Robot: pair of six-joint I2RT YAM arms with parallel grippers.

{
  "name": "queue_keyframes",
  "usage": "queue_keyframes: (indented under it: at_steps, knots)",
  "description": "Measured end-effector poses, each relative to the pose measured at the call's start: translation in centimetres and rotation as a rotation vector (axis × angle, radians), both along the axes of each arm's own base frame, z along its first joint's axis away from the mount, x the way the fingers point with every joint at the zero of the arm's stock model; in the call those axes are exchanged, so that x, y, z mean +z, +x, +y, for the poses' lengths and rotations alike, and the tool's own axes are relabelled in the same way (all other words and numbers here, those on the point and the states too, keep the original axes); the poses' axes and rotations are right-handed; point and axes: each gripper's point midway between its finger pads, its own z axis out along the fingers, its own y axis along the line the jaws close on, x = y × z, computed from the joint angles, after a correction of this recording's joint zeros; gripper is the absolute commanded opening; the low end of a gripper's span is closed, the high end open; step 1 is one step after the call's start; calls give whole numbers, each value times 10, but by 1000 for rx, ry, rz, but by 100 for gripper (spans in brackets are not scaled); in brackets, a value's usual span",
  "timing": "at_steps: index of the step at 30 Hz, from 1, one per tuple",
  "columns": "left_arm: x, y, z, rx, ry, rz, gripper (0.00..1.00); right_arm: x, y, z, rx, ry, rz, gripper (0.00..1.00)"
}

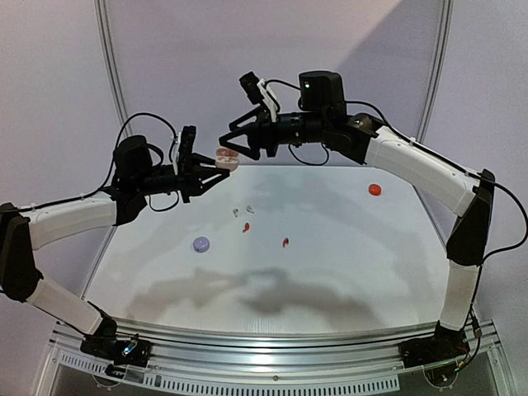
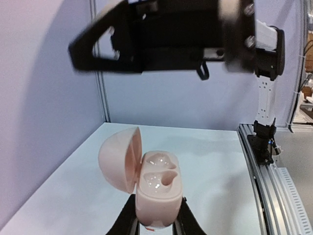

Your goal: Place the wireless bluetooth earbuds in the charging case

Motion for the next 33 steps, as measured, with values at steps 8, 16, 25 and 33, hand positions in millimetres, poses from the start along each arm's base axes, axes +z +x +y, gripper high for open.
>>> queue_keyframes:
  at_steps: [8,16,25,33]
  knots:
    - [-17,19,16,136,-17,149,0,46,34,-18,-136,160,86,60]
    - [-20,39,47,333,-22,177,0,-1,156,-81,-685,135,314,56]
    - [-33,50,66,435,4,187,0,-203,211,-49,-846,-150,529,57]
    - [-41,50,71,455,19,188,0,-328,211,-21,-865,-273,623,56]
